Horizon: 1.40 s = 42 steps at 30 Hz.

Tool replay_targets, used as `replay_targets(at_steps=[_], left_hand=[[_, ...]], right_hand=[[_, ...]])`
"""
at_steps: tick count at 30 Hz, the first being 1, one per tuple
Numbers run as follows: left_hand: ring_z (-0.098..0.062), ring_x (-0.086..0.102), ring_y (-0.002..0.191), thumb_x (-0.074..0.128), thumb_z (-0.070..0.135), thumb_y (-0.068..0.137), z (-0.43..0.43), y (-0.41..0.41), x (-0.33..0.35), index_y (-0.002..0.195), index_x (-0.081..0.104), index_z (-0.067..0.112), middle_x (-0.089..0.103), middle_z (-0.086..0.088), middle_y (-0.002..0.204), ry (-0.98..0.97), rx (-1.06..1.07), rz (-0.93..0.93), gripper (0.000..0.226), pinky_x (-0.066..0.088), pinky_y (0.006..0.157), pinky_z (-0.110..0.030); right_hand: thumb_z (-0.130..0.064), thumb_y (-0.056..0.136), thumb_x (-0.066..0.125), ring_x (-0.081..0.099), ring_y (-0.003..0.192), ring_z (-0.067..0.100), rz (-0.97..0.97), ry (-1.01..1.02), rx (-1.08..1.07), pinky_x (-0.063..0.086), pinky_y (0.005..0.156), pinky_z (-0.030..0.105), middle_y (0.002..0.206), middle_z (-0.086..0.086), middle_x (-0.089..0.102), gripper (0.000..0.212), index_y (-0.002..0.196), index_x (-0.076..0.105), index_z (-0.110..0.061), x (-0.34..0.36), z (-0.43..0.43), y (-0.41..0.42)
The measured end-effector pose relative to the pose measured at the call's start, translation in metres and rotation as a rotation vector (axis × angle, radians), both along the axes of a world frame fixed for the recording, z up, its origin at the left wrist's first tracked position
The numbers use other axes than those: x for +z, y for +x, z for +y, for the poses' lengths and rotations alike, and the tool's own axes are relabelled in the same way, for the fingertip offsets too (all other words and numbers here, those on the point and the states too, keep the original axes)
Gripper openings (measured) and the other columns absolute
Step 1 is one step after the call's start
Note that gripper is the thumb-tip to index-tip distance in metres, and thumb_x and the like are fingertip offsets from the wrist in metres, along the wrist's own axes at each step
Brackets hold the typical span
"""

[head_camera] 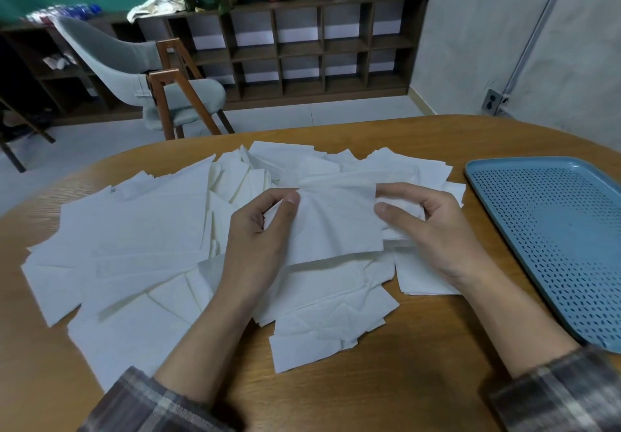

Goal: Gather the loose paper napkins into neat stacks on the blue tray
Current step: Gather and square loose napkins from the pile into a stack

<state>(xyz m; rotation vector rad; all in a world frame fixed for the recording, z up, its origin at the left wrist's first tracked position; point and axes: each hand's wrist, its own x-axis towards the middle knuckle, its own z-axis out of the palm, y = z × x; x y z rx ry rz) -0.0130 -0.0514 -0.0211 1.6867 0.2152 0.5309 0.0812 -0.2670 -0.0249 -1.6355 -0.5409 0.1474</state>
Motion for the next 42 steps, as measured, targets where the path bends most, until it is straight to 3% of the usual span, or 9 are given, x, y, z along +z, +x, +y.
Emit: replay_targets(at_steps=[3, 6, 9, 12, 18, 25, 35, 38, 42], left_hand=[[-0.005, 0.068, 0.113, 0.064, 0.022, 0.105, 0.001, 0.001, -0.003, 0.119, 0.07, 0.03, 0.069, 0.021, 0.125, 0.048, -0.024, -0.021, 0.018, 0.056, 0.091, -0.027], [-0.008, 0.067, 0.113, 0.063, 0.006, 0.103, 0.0, 0.001, -0.002, 0.113, 0.07, 0.025, 0.069, 0.018, 0.12, 0.142, -0.044, -0.084, 0.022, 0.053, 0.09, -0.023], [-0.003, 0.067, 0.107, 0.058, -0.001, 0.102, -0.001, -0.002, 0.0, 0.096, 0.08, 0.022, 0.077, 0.016, 0.104, 0.132, -0.044, -0.062, 0.032, 0.046, 0.086, -0.014], [-0.003, 0.068, 0.108, 0.059, 0.001, 0.101, 0.0, -0.003, 0.002, 0.096, 0.082, 0.024, 0.078, 0.016, 0.107, 0.05, -0.049, -0.049, 0.034, 0.047, 0.087, -0.017], [-0.003, 0.069, 0.115, 0.075, 0.013, 0.096, -0.004, -0.006, 0.004, 0.108, 0.081, 0.028, 0.076, 0.02, 0.116, 0.068, -0.1, -0.05, 0.02, 0.057, 0.097, -0.03], [-0.004, 0.068, 0.117, 0.079, 0.015, 0.093, -0.005, -0.005, 0.004, 0.11, 0.082, 0.028, 0.076, 0.02, 0.116, 0.16, -0.108, -0.066, 0.021, 0.057, 0.1, -0.031], [-0.009, 0.067, 0.111, 0.082, 0.031, 0.091, -0.003, 0.002, -0.005, 0.112, 0.079, 0.032, 0.072, 0.016, 0.119, 0.207, 0.093, -0.078, 0.021, 0.059, 0.087, -0.03], [0.003, 0.063, 0.119, 0.071, 0.06, 0.089, 0.0, 0.002, -0.002, 0.128, 0.065, 0.045, 0.066, 0.02, 0.131, 0.08, 0.043, 0.053, 0.043, 0.054, 0.09, -0.015], [-0.013, 0.066, 0.127, 0.065, 0.07, 0.088, -0.002, 0.003, -0.002, 0.139, 0.059, 0.041, 0.069, 0.013, 0.136, -0.262, -0.27, 0.138, 0.059, 0.053, 0.106, -0.044]], right_hand=[[-0.004, 0.097, 0.07, 0.065, 0.113, -0.01, -0.005, 0.018, 0.005, 0.044, 0.089, 0.003, 0.112, -0.024, 0.077, 0.026, 0.11, 0.077, -0.026, 0.001, 0.0, 0.0], [0.001, 0.096, 0.069, 0.062, 0.119, -0.01, -0.016, 0.011, 0.047, 0.044, 0.093, 0.004, 0.118, -0.021, 0.076, 0.032, 0.114, 0.078, -0.024, 0.001, -0.001, 0.0], [-0.002, 0.086, 0.067, 0.056, 0.133, -0.001, 0.001, 0.018, 0.085, 0.041, 0.11, 0.024, 0.13, -0.015, 0.073, 0.042, 0.118, 0.079, -0.027, -0.001, -0.003, 0.003], [-0.01, 0.082, 0.057, 0.06, 0.133, 0.014, 0.144, 0.121, 0.188, 0.044, 0.11, 0.039, 0.134, -0.003, 0.072, 0.049, 0.126, 0.075, -0.021, -0.001, -0.003, 0.003], [-0.023, 0.095, 0.068, 0.068, 0.125, 0.022, 0.159, 0.152, 0.269, 0.056, 0.099, 0.03, 0.131, 0.003, 0.074, 0.035, 0.13, 0.07, -0.016, -0.003, 0.002, -0.004], [-0.026, 0.092, 0.069, 0.065, 0.125, 0.007, 0.07, 0.055, 0.219, 0.056, 0.097, 0.024, 0.133, -0.016, 0.07, 0.046, 0.136, 0.064, -0.036, 0.0, 0.009, -0.012], [-0.006, 0.097, 0.067, 0.056, 0.129, -0.01, 0.01, 0.09, 0.106, 0.049, 0.103, 0.014, 0.138, -0.034, 0.061, 0.065, 0.153, 0.047, -0.034, 0.005, 0.009, -0.011], [-0.006, 0.088, 0.072, 0.049, 0.133, -0.015, 0.114, 0.207, 0.112, 0.043, 0.116, 0.024, 0.137, -0.045, 0.054, 0.08, 0.154, 0.045, -0.044, 0.007, 0.005, -0.007], [-0.002, 0.09, 0.071, 0.056, 0.126, -0.014, 0.138, 0.19, 0.115, 0.05, 0.104, 0.015, 0.134, -0.038, 0.061, 0.087, 0.157, 0.037, -0.045, 0.007, 0.006, -0.006]])
